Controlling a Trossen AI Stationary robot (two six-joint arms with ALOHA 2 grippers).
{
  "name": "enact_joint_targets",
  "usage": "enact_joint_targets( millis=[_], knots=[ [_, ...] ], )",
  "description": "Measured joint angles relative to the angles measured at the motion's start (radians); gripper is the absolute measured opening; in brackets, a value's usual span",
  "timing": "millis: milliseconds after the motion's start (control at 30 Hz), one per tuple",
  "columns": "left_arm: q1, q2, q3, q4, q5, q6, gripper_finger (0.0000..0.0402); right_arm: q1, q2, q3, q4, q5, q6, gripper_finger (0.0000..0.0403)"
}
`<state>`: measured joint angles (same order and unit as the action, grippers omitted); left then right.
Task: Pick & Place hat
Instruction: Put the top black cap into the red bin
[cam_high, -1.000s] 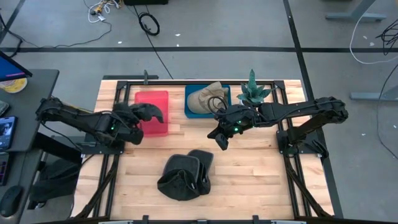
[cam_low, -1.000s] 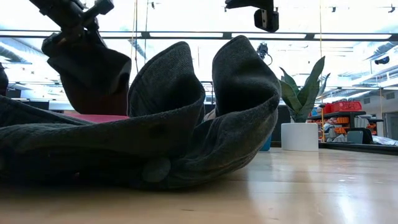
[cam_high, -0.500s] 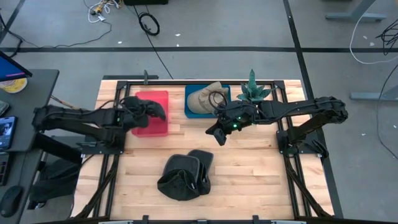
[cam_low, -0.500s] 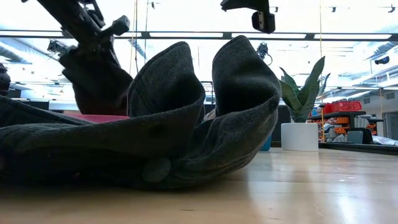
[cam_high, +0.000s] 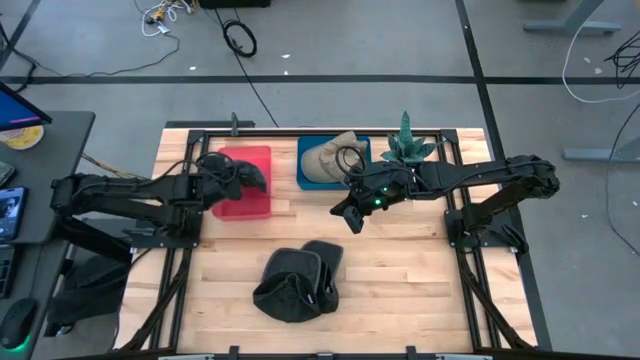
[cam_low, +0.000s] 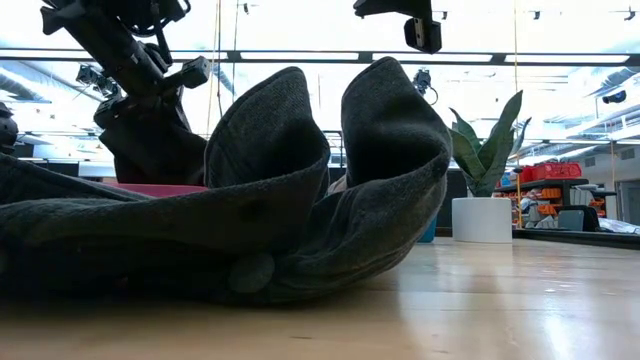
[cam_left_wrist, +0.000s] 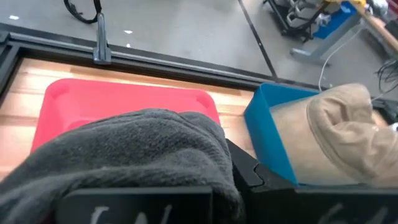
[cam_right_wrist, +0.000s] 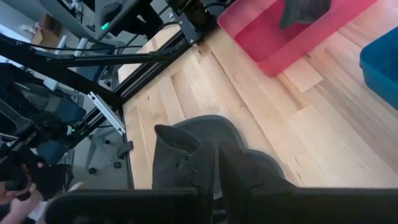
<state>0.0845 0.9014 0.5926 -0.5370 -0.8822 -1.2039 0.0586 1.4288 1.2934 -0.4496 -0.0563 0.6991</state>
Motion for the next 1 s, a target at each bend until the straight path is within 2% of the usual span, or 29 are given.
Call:
enact_joint_targets(
  millis=[233,467,600,1000],
  knots=[
    [0.001,0.002,-0.025,0.038,-0.001,-0.070,0.0008,0.000,0.000,0.000,0.000,0.000,-0.001,0.0025],
    [-0.020,0.000,-0.196,0.205,0.016,-0.155,0.0008,0.000,0.000,0.000,0.001,0.000,-0.001,0.0025],
    [-0.037,-0.001,-0.252,0.262,0.022,-0.174,0.0008,0.000,0.000,0.000,0.001,0.000,-0.001,0.0025],
    [-0.125,-0.001,-0.255,0.277,0.127,-0.154,0.0008,0.000,0.000,0.000,0.001,0.000,-0.025,0.0025]
  ],
)
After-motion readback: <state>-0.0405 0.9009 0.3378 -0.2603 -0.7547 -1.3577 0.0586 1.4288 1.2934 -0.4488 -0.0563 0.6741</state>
